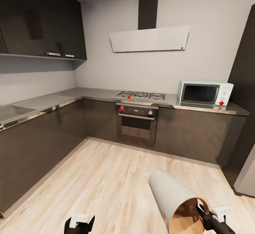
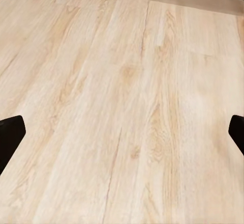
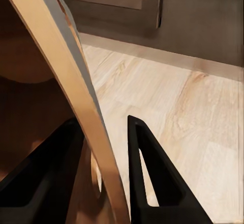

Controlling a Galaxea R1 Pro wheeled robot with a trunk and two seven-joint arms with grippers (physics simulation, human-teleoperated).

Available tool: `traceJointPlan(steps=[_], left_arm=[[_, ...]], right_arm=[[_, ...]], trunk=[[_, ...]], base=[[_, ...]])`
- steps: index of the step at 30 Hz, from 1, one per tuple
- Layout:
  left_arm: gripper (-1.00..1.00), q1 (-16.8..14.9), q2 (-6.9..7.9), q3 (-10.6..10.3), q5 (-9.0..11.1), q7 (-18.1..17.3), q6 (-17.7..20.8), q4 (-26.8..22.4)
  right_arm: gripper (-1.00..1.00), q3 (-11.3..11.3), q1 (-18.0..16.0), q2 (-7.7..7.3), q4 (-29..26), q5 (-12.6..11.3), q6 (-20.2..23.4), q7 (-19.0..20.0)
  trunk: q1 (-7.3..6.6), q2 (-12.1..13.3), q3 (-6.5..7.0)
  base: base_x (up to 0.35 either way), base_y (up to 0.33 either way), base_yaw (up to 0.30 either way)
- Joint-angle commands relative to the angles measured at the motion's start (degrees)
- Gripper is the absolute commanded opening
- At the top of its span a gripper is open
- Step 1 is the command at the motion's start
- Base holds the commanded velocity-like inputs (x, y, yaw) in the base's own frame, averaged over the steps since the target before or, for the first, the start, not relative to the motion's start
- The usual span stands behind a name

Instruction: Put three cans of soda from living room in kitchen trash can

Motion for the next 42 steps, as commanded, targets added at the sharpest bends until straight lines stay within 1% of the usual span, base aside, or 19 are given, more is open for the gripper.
traceJointPlan(steps=[1,5,6,13,18,20,25,26,30,32,33,35,37,38,39,42], left_arm=[[1.0,0.0,0.0,0.0,0.0,0.0,0.0,0.1],[1.0,0.0,0.0,0.0,0.0,0.0,0.0,0.8],[1.0,0.0,0.04,0.1,0.1,0.0,-0.4,1.7],[1.0,-0.1,0.23,0.1,0.1,-0.1,-0.8,2.1],[1.0,-0.1,0.27,0.1,0.1,-0.1,-0.8,2.1],[1.0,-0.1,0.34,0.2,0.1,-0.1,-0.8,2.1],[1.0,-0.1,0.45,0.2,0.1,-0.1,-0.9,2.1],[1.0,-0.1,0.52,0.2,0.1,-0.1,-0.9,2.1],[1.0,0.0,0.63,0.2,0.1,-0.1,-1.0,2.1],[1.0,-0.1,0.66,0.2,0.1,-0.2,-1.0,2.1],[1.0,-0.1,0.68,0.1,0.1,-0.2,-1.0,2.1],[1.0,-0.1,0.68,0.1,0.1,-0.2,-1.2,2.1],[1.0,-0.1,0.69,0.1,0.1,-0.2,-1.5,2.2],[1.0,-0.1,0.69,0.1,0.1,-0.2,-1.5,2.2],[1.0,-0.1,0.65,0.1,0.0,-0.2,-1.6,2.2],[1.0,-0.1,0.62,0.1,0.0,-0.2,-1.7,2.2]], right_arm=[[-1.0,0.1,0.0,-0.01,-0.1,-0.5,-0.2,0.2],[-1.0,0.0,0.0,-0.04,-0.1,-0.5,-0.2,0.0],[-1.0,0.0,0.0,-0.07,-0.1,-0.5,-0.3,0.0],[-1.0,0.0,0.0,-0.31,0.3,-0.5,-0.3,0.0],[-1.0,-0.7,0.1,-0.82,2.7,-0.4,-0.7,-0.1],[-1.0,-1.4,0.1,-1.25,4.3,-0.3,-2.3,-0.1],[-1.0,-1.8,0.3,-2.56,7.3,-0.2,-5.5,0.0],[-1.0,-1.9,0.3,-3.15,8.2,-0.1,-6.2,0.0],[-1.0,-2.0,0.3,-4.12,9.6,-0.1,-7.0,0.0],[-1.0,-1.9,0.4,-4.98,10.7,0.0,-7.9,0.1],[-1.0,-1.9,0.5,-5.68,11.8,0.0,-9.1,0.1],[-1.0,-1.9,0.5,-6.49,13.3,0.0,-10.6,0.1],[-1.0,-1.6,0.6,-8.03,15.9,0.1,-12.5,0.1],[-1.0,-1.6,0.6,-8.25,16.3,0.1,-12.7,0.1],[-1.0,-1.4,0.7,-8.8,17.3,0.1,-13.5,0.4],[-1.0,-1.7,0.7,-8.96,17.5,-0.1,-13.7,0.4]], trunk=[[0.0,0.0,0.01],[0.0,0.0,0.01],[0.0,0.0,0.01],[0.0,0.0,0.01],[0.0,0.0,0.01],[0.0,0.0,0.01],[0.0,0.0,0.01],[0.0,0.0,0.01],[0.0,0.0,0.01],[0.0,0.0,0.01],[0.0,0.0,0.01],[0.0,0.0,0.01],[0.0,0.0,0.01],[0.0,0.0,0.01],[0.0,0.0,0.01],[0.0,0.0,0.01]], base=[[0.0,0.0,0.0],[0.0,0.0,0.0],[0.0,0.0,0.0],[0.0,0.0,0.0],[0.0,0.0,0.0],[0.0,0.0,0.0],[0.0,0.0,0.0],[0.0,0.0,0.0],[0.0,0.0,0.0],[0.0,0.0,0.0],[0.0,0.0,0.0],[0.0,0.0,0.0],[0.0,0.0,0.0],[0.0,0.0,0.0],[0.0,0.0,0.0],[0.0,0.0,0.0]])
